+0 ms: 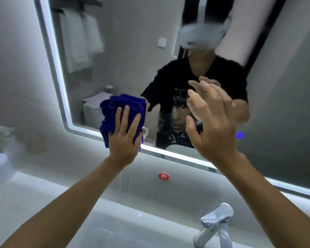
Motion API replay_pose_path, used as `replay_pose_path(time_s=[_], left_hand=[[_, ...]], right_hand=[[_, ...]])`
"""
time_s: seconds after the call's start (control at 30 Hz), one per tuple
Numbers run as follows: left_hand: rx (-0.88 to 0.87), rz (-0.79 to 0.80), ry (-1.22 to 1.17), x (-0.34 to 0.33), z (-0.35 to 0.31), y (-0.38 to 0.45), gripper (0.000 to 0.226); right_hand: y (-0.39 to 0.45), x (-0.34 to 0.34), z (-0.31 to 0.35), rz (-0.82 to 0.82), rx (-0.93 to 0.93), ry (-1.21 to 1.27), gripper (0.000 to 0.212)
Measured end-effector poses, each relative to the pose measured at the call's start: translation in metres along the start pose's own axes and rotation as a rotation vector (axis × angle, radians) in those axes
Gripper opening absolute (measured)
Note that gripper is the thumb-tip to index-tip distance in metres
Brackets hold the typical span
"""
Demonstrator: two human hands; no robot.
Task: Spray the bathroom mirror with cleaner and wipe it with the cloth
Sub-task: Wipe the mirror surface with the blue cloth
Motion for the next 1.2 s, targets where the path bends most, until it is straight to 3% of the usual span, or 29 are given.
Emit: replay_pose_path(time_s=[0.23, 0.4, 0.7, 0.9, 1.1, 1.2], left_hand=[[0.068, 0.031, 0.011, -0.007, -0.015, -0.029, 0.052], [0.037, -0.006, -0.039, 0.002, -0.036, 0.032, 0.048], [0.018, -0.013, -0.018, 0.024, -0.109, 0.143, 0.049], [-0.033, 0.004, -0.048, 0.010, -0.128, 0.090, 0.048], [-0.035, 0.115, 0.007, -0.013, -0.151, -0.009, 0.051], [-0.034, 0.168, 0.005, -0.015, -0.155, -0.016, 0.050]], right_hand=[[-0.019, 0.004, -0.007, 0.067, 0.022, 0.025, 0.040], [0.004, 0.029, -0.024, -0.057, -0.006, -0.017, 0.039], [0.015, 0.058, -0.043, -0.102, -0.090, -0.092, 0.043], [-0.018, 0.065, -0.049, -0.056, -0.141, -0.082, 0.043], [-0.053, 0.048, -0.044, 0.064, -0.162, -0.083, 0.045], [-0.061, 0.049, -0.046, 0.090, -0.149, -0.089, 0.044]])
Point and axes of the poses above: each hand's wrist, its own y-axis towards the middle knuckle, its own x-axis out of the back of the hand, z = x × y, the point moved 8 cm from there along y, towards the middle knuckle, and after that the axes turned 9 degrees about y, right-handed, at the moved point
